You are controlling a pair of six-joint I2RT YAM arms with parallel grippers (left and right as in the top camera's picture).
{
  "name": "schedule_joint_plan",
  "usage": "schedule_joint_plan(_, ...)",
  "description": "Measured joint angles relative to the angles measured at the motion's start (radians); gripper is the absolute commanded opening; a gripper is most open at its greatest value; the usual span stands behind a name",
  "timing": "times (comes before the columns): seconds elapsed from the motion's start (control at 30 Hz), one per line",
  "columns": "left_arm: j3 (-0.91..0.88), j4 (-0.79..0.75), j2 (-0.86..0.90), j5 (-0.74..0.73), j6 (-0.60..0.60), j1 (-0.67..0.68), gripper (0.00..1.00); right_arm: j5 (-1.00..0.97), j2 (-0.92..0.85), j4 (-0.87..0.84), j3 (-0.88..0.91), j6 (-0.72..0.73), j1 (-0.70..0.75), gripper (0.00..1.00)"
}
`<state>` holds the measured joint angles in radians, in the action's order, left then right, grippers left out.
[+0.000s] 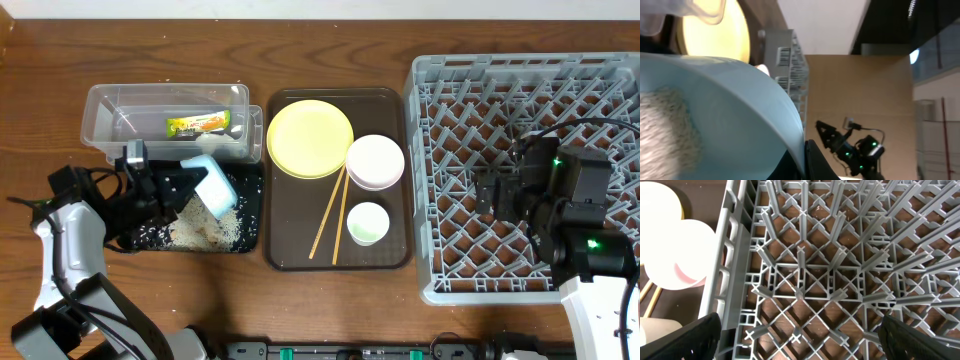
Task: Sort waste into correct bins and load items into the dishwasher rack
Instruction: 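Lift the bowl over the black tray and tip the rice out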
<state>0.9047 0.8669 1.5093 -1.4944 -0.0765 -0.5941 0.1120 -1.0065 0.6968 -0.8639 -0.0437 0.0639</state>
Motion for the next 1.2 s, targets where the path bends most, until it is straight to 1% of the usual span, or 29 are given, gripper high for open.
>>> schedule_joint_plan(0.1,0.000,-0.013,0.000,0.010,0.041,0.000,0.06,0.000,0.000,0.000,0.000,0.000,0.000,0.99)
schedule_joint_plan(0.33,0.000,-0.066,0.000,-0.008,0.075,-0.002,0.06,0.000,0.000,0.002,0.000,0.000,0.000,0.99)
schedule_joint_plan(0.43,0.000,-0.089,0.000,-0.028,0.048,-0.004,0.06,0.000,0.000,0.003,0.000,0.000,0.000,0.99)
schedule_joint_plan(0.53,0.000,-0.104,0.000,-0.018,0.010,-0.005,0.06,0.000,0.000,0.003,0.000,0.000,0.000,0.99)
schedule_joint_plan(0.6,0.000,-0.106,0.000,-0.003,0.017,-0.005,0.06,0.000,0.000,0.003,0.000,0.000,0.000,0.99)
schedule_joint_plan(0.7,0.000,-0.115,0.000,-0.020,0.014,-0.006,0.06,0.000,0.000,0.004,0.000,0.000,0.000,0.99)
schedule_joint_plan(0.87,0.000,-0.142,0.000,0.039,0.003,-0.007,0.06,0.000,0.000,0.005,0.000,0.000,0.000,0.99)
schedule_joint_plan(0.97,0.000,-0.159,0.000,0.038,-0.027,-0.007,0.06,0.000,0.000,0.010,0.000,0.000,0.000,0.99)
schedule_joint_plan(1.07,0.000,-0.164,0.000,0.051,-0.020,-0.007,0.06,0.000,0.000,0.010,0.000,0.000,0.000,0.99)
schedule_joint_plan(1.2,0.000,-0.179,0.000,0.002,-0.032,-0.007,0.06,0.000,0.000,0.010,0.000,0.000,0.000,0.99)
